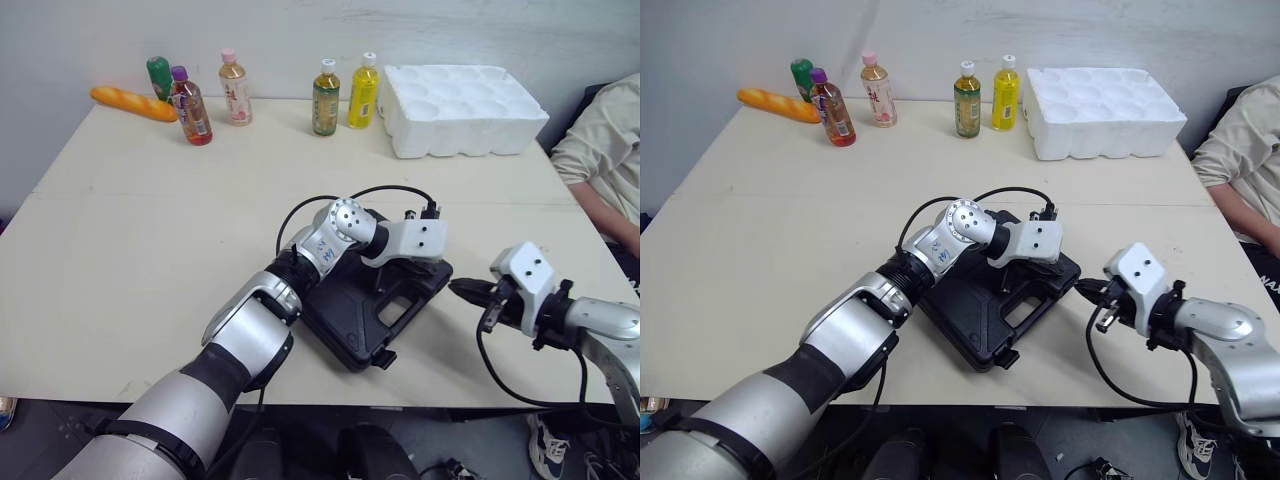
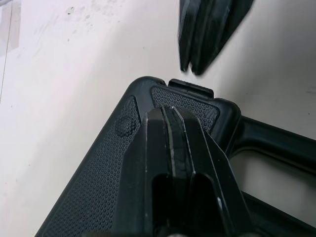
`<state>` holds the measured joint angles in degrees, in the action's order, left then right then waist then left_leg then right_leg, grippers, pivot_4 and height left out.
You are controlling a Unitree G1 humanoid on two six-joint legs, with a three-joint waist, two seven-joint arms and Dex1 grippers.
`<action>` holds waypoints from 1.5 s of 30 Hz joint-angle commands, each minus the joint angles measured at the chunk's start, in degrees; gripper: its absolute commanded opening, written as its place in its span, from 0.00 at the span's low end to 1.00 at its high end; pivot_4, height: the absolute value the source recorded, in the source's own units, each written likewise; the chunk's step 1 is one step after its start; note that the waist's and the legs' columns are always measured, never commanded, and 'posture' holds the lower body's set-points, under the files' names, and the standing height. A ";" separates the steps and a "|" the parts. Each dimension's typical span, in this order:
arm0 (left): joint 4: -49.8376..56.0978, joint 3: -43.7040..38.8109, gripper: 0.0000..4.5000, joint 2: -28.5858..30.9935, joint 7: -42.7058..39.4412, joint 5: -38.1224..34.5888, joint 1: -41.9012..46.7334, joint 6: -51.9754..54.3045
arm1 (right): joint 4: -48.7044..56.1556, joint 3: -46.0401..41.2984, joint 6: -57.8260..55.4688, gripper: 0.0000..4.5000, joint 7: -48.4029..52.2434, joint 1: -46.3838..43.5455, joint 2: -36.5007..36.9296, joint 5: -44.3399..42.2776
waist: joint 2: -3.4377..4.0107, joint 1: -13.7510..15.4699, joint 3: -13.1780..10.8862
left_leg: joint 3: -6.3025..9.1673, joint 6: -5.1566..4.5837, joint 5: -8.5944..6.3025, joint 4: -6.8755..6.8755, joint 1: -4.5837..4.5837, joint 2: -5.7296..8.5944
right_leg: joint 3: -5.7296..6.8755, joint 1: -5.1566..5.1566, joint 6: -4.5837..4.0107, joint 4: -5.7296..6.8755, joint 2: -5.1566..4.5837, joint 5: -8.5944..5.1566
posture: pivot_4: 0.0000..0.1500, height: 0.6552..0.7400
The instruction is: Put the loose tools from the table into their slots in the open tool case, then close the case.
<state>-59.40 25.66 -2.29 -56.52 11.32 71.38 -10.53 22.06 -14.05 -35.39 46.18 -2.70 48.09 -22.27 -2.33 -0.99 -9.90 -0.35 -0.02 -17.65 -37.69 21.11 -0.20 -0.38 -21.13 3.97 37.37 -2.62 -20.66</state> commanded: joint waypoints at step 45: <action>50.45 4.85 0.02 25.35 -31.35 -17.56 -21.72 22.16 | 24.57 2.01 -9.19 0.00 4.43 17.86 3.29 -11.06 | 0.93 -0.24 -0.67 | 0.04 0.18 0.29 0.31 0.12 0.12 | -0.05 -0.25 0.00 0.05 -0.07 0.01 | 1.00 1.00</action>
<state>-9.46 28.60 22.96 -86.00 -8.28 49.14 12.88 45.04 -12.60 -44.19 51.32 15.95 51.52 -32.29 -1.40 -1.24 -10.57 -0.29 0.14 -17.37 -37.37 21.25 -0.08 -0.41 -21.38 3.97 37.39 -2.68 -20.65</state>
